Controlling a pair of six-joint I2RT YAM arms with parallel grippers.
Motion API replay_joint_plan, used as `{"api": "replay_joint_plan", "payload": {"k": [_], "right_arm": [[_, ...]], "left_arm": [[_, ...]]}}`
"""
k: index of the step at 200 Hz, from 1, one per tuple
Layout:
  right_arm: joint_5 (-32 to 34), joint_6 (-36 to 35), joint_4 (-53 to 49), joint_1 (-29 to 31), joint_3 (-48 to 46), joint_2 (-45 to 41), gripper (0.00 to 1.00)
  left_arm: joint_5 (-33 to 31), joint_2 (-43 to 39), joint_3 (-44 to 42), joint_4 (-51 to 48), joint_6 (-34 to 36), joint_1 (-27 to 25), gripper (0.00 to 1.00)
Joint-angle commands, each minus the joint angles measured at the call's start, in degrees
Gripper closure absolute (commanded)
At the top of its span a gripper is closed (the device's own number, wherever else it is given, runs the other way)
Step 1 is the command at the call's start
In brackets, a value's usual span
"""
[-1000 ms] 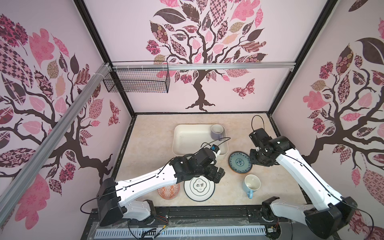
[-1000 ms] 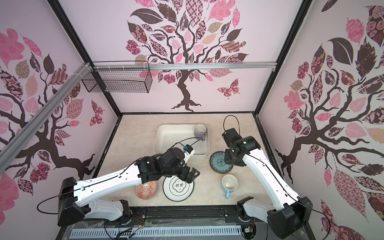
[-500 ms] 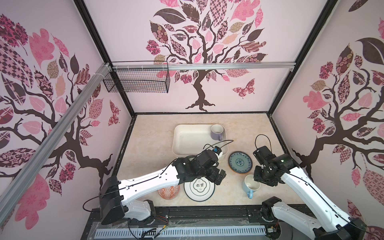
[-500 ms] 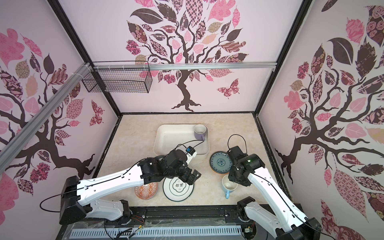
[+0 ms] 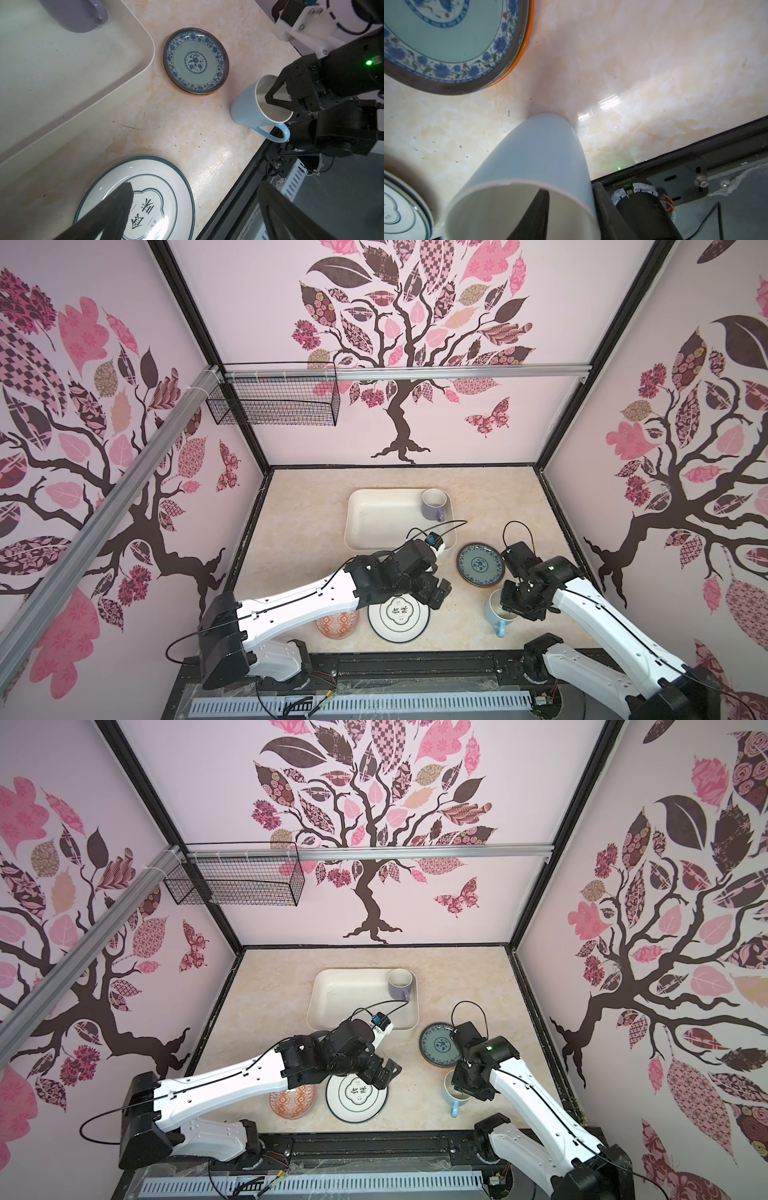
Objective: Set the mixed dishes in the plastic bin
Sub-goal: 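Lower the right gripper and grip the light blue mug's rim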
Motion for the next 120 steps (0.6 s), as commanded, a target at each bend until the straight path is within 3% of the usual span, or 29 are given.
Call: {"api": "replay_joint_plan", "payload": {"k": [1,55,120], "right_arm": [[-0.99,0.28,2.01,0.23,-0.71,0.50,0.69],[-0.72,-0.88,-0.25,0.25,1.19,-0.52,0.90],[-2.34,-3.51,-1.57,0.26,8.79,0.86,1.00]], "left_arm": [[-0.81,-0.11,-1.57,-0.14,0.84,-0.21,0.02],[-2.47,-2.32,-2.47,-1.50,0.47,-0.23,0.02],[-5.28,-5.57,-3.29,-4.77,-0.12,-0.11,0.02]]}}
